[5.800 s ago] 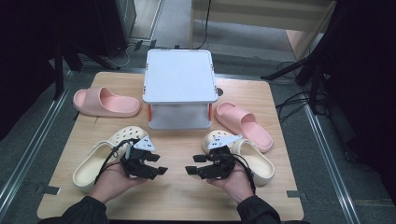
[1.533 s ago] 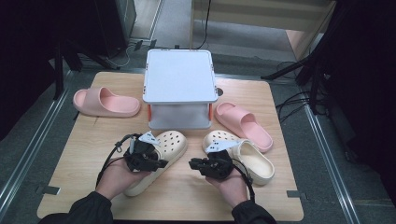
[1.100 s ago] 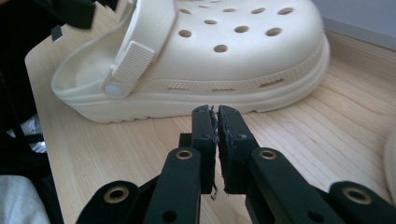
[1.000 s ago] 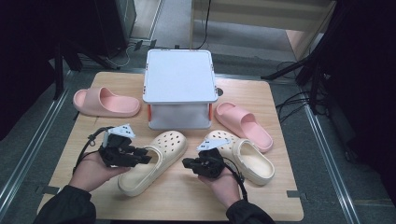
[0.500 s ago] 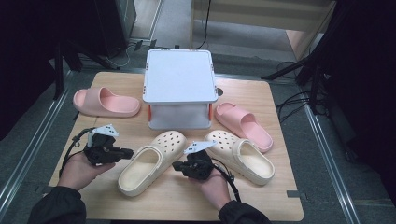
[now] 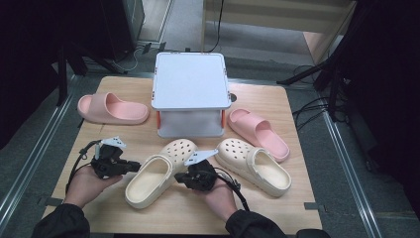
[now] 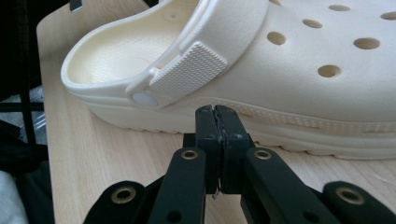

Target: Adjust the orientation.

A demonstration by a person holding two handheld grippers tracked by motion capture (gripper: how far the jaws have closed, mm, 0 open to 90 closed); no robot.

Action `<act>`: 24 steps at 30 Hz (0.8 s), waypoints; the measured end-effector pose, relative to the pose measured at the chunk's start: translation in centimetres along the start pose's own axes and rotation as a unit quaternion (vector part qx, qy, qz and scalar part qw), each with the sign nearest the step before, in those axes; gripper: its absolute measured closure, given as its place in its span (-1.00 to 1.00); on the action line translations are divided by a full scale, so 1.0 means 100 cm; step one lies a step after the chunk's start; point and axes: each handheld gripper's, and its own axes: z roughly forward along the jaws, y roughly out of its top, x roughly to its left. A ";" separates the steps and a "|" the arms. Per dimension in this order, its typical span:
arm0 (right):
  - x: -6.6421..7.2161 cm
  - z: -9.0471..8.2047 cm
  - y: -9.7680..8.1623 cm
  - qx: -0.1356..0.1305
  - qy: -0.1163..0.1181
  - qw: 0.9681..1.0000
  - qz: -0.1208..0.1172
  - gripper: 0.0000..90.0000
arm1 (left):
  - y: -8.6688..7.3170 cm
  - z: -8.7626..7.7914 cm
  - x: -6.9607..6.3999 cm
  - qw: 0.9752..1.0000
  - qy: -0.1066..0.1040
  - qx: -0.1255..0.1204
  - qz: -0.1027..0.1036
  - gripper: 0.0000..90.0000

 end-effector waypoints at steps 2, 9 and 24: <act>-0.001 0.001 0.001 -0.001 0.000 1.000 0.003 0.99 | 0.000 0.001 0.000 1.000 0.002 0.001 -0.002 0.86; -0.005 0.002 0.003 0.001 0.002 1.000 0.005 0.99 | -0.002 0.002 -0.005 1.000 -0.003 0.002 -0.006 0.91; -0.024 -0.013 0.000 0.000 -0.041 0.999 0.032 1.00 | 0.008 0.018 -0.029 0.999 -0.045 0.005 0.017 0.98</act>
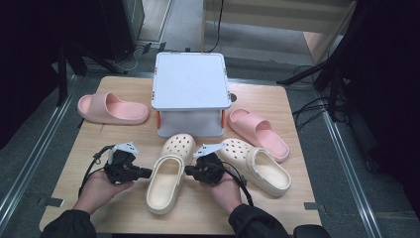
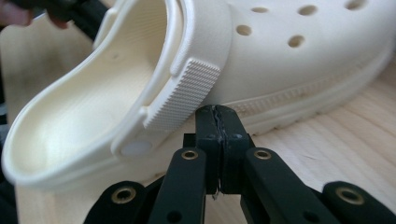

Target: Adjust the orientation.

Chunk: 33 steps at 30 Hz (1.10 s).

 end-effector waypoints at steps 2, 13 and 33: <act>-0.007 -0.003 0.000 -0.005 -0.010 1.000 0.018 1.00 | 0.003 0.005 -0.004 1.000 -0.011 0.002 0.003 0.96; -0.017 -0.010 0.002 -0.009 -0.020 1.000 0.016 0.79 | 0.007 -0.001 -0.005 1.000 -0.005 -0.020 -0.022 0.74; -0.019 -0.074 -0.012 -0.032 0.028 0.999 -0.019 0.31 | 0.018 -0.019 -0.005 0.999 0.010 -0.042 0.007 -0.20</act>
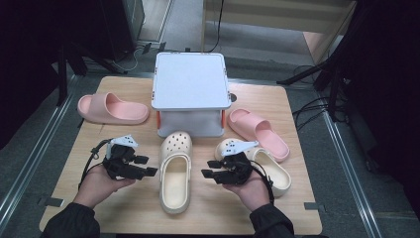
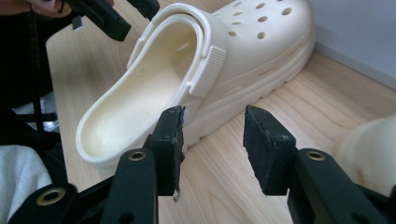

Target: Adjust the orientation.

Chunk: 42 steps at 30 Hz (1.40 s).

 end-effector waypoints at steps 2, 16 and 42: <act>0.001 -0.011 -0.004 -0.007 -0.011 1.000 0.002 0.32 | 0.002 0.001 0.001 1.000 -0.003 -0.002 0.002 -0.20; -0.012 -0.050 -0.028 0.003 -0.032 0.999 0.032 0.29 | 0.016 0.004 0.011 1.000 -0.012 -0.002 0.011 -0.13; -0.039 -0.102 -0.057 -0.011 -0.100 0.993 0.067 0.29 | 0.028 0.010 0.020 1.000 -0.015 -0.001 0.003 -0.18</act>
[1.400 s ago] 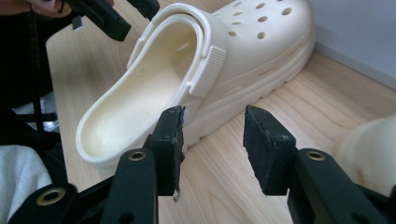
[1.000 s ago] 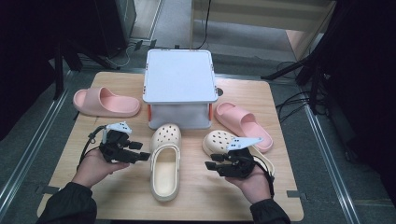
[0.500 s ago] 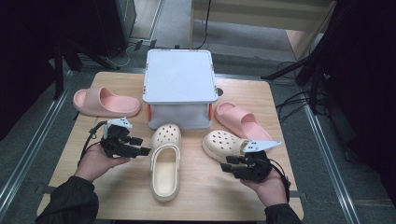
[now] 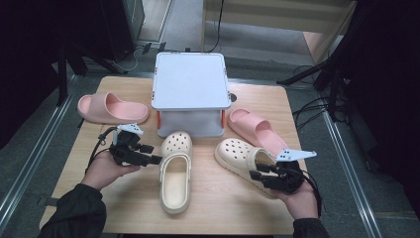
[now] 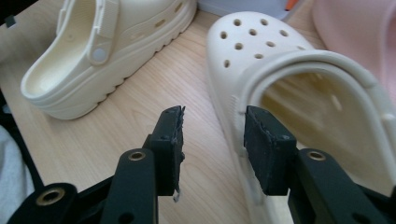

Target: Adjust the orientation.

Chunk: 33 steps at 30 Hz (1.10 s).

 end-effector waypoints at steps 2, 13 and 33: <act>-0.005 -0.001 -0.001 0.001 -0.007 1.000 0.005 0.28 | 0.000 0.000 0.000 1.000 0.001 -0.001 -0.001 -0.18; -0.023 0.020 -0.002 0.047 -0.004 0.999 0.000 0.46 | -0.002 -0.001 0.001 1.000 0.004 0.000 -0.003 -0.18; 0.012 0.029 0.035 0.029 -0.021 0.999 0.014 0.75 | -0.004 -0.008 -0.001 1.000 0.015 -0.015 0.006 0.03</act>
